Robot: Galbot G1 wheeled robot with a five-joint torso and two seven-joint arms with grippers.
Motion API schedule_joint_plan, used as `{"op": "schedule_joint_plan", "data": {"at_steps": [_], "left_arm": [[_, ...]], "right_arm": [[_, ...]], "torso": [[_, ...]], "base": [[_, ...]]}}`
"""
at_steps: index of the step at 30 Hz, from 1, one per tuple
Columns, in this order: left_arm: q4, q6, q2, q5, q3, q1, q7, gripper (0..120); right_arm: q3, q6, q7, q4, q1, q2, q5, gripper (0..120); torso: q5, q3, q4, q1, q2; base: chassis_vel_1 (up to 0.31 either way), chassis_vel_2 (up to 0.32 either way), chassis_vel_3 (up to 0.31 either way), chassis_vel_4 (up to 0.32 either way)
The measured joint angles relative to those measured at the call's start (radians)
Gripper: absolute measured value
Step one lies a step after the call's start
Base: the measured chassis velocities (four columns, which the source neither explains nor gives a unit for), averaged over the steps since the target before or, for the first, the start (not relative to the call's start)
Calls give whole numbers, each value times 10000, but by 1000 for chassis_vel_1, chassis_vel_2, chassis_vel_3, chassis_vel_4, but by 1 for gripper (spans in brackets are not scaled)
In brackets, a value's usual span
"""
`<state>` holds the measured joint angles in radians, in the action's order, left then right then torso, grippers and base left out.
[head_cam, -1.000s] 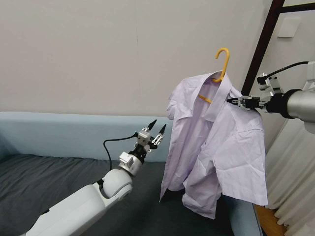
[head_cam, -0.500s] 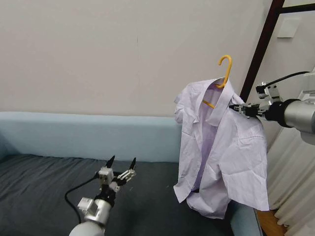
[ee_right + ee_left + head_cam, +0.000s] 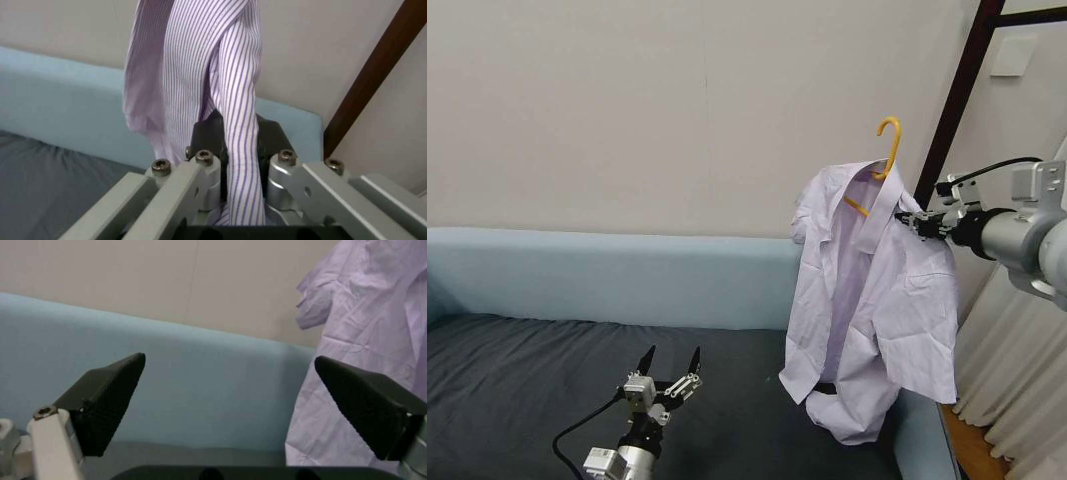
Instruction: Pick up the clothes from the sofa and hang them on the clothes hanger.
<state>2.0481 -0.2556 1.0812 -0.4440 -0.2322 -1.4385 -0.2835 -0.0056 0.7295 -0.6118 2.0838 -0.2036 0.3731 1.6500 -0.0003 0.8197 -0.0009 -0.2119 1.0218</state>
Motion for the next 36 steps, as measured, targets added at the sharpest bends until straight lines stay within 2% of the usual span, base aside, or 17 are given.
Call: {"op": "schedule_joint_plan", "data": {"at_steps": [7, 10, 11, 14, 19, 23, 26, 27, 30, 31, 34, 35, 36], "left_arm": [[108, 23, -123, 38, -168, -59, -90, 100], [125, 38, -153, 50, -157, 0, -138, 100], [125, 38, -153, 50, -157, 0, -138, 100], [136, 26, -177, 50, -142, 8, -143, 100], [142, -53, -155, 50, -114, -30, -153, 100], [110, -134, -128, 48, -76, -13, -154, 100], [56, -129, -94, 23, 6, 80, -169, 100], [56, -129, -94, 23, 6, 80, -169, 100], [57, -84, -94, 3, -15, 89, -191, 100], [57, -84, -94, 3, -15, 89, -191, 100], [48, -39, -60, -47, -66, 74, -229, 100], [48, -39, -60, -47, -66, 74, -229, 100], [24, -18, -37, -51, -65, 91, -231, 100]], "right_arm": [[-68, 16, -351, 789, 351, -1227, 1228, 7], [128, 19, -992, 1623, 482, -2114, 2259, 7], [128, 19, -992, 1623, 482, -2114, 2259, 7], [138, 25, -1405, 2347, 533, -2911, 2632, 7], [-24, 28, -1809, 2884, 692, -3583, 2732, 7], [-297, 27, -1570, 2682, 739, -3375, 2329, 7], [-501, -81, -1102, 1419, 426, -2198, 1119, 7], [-501, -81, -1102, 1419, 426, -2198, 1119, 7], [-579, -94, -610, 459, 190, -1354, 24, 7], [-579, -94, -610, 459, 190, -1354, 24, 7], [-569, -177, 97, -696, 84, -317, -1184, 7], [-569, -177, 97, -696, 84, -317, -1184, 7], [-459, -189, 330, -1097, 84, 69, -1500, 7]], "torso": [[-3, -2, -6, 1, 1], [-3, -2, -4, 1, 1], [-3, -2, -4, 1, 1], [-3, -2, -4, 2, 1], [-5, -3, -5, 2, 1], [-5, -4, -7, 3, 2], [0, -1, 5, 1, 1], [0, -1, 5, 1, 1], [-2, 0, -1, 0, 1], [-2, 0, -1, 0, 1], [-2, 0, -5, 1, 1], [-2, 0, -5, 1, 1], [-1, 0, -3, 2, 0]], "base": [[0, 0, 0, 0], [0, 0, 0, 0], [0, 0, 0, 0], [0, 0, 0, 0], [0, 0, 0, 0], [0, 0, 0, 0], [0, 0, 0, 0], [0, 0, 0, 0], [0, 0, 0, 0], [0, 0, 0, 0], [0, 0, 0, 0], [0, 0, 0, 0], [0, 0, 0, 0]]}}
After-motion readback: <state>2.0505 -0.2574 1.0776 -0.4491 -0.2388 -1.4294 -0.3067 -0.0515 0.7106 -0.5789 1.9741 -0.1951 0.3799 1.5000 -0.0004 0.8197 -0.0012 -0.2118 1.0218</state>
